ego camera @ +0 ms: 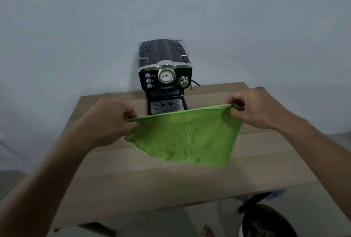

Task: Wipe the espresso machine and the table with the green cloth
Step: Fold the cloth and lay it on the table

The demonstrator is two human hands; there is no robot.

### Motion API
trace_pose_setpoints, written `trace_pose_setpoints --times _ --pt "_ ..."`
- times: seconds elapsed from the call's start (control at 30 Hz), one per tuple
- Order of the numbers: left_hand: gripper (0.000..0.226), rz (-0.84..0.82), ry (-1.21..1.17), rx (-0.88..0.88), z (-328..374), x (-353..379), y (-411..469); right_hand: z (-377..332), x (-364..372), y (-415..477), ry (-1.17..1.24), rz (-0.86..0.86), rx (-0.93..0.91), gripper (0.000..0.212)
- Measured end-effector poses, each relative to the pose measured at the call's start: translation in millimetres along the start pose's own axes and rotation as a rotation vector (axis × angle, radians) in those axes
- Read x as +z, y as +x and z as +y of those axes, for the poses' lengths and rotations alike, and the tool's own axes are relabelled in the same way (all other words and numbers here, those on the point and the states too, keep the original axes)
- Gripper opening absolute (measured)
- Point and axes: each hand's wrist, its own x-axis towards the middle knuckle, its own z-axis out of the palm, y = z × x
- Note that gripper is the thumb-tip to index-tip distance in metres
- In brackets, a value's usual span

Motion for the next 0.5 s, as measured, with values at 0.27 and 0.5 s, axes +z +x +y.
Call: trace_pose_setpoints --times 0.27,0.5 --pt "0.014 -0.110 -0.010 -0.069 -18 -23 21 -8 5 34 0.020 -0.167 -0.058 0.014" --pt "0.011 -0.195 0.106 -0.236 -65 134 106 52 140 104 -0.125 -0.365 -0.005 0.026"
